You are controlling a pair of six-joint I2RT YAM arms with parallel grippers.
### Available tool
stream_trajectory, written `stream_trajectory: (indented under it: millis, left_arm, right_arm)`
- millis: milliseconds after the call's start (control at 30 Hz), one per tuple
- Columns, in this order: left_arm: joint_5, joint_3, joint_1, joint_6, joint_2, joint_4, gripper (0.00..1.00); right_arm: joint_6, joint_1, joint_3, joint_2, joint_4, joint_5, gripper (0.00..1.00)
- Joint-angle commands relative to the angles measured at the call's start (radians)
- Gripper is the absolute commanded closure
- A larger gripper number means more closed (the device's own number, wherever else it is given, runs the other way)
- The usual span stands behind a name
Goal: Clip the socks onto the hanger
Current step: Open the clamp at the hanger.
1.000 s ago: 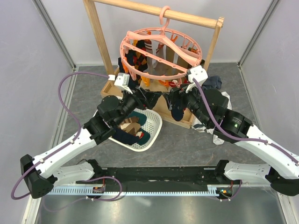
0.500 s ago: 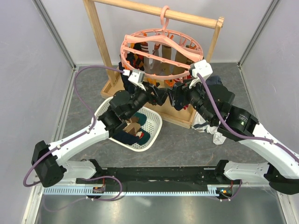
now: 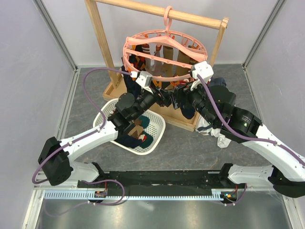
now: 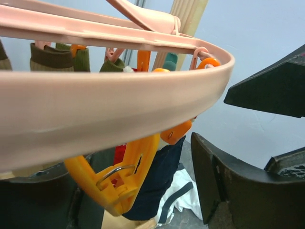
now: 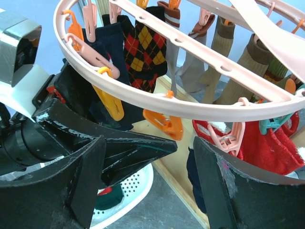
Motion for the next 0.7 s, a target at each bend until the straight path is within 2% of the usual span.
stream_trajectory:
  millis: [0, 167, 433, 667]
  left_arm:
    - [0.057, 0.018, 0.0, 0.053, 0.039, 0.113, 0.34]
    - [0.078, 0.028, 0.001, 0.047, 0.068, 0.162, 0.41]
    - [0.114, 0.014, 0.0, 0.03, 0.079, 0.232, 0.44]
    - [0.128, 0.025, -0.002, 0.028, 0.075, 0.249, 0.57]
  right_arm:
    - [0.004, 0.003, 0.036, 0.002, 0.006, -0.003, 0.19]
    - [0.012, 0.003, 0.039, 0.004, 0.006, -0.013, 0.19]
    - [0.025, 0.003, 0.041, 0.002, 0.003, -0.027, 0.2]
    - [0.042, 0.003, 0.039, 0.005, 0.003, -0.032, 0.21]
